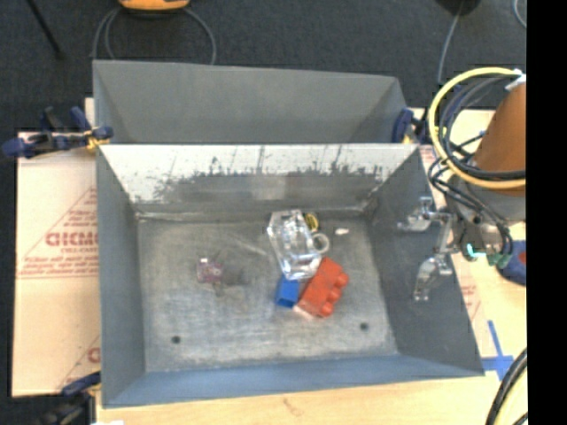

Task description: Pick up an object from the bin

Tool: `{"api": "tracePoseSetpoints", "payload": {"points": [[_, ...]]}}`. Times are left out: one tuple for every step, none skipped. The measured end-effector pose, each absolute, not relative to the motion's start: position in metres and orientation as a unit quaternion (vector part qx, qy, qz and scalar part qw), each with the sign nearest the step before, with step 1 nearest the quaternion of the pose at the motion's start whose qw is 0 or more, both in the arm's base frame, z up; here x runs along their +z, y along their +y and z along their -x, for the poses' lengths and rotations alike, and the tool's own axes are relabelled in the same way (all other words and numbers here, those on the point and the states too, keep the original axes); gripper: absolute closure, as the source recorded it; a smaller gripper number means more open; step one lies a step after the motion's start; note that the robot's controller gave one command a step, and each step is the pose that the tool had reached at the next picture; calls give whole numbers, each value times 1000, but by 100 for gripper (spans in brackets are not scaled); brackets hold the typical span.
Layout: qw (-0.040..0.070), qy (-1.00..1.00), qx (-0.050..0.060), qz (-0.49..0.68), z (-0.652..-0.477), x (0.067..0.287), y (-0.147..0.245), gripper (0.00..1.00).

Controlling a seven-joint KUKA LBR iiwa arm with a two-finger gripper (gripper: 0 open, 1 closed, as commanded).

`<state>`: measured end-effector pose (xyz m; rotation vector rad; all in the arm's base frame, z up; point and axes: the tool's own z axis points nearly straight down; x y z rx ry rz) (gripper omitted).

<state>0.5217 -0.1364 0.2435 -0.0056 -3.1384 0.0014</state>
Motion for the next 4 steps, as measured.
{"api": "tracePoseSetpoints", "payload": {"points": [[3,-1000,-1,11,-500,124,-95,0],[-2,-1000,1,10,-541,84,-47,0],[-2,-1000,1,7,-541,82,-45,100],[-6,-999,2,-42,-546,234,-61,100]]}}
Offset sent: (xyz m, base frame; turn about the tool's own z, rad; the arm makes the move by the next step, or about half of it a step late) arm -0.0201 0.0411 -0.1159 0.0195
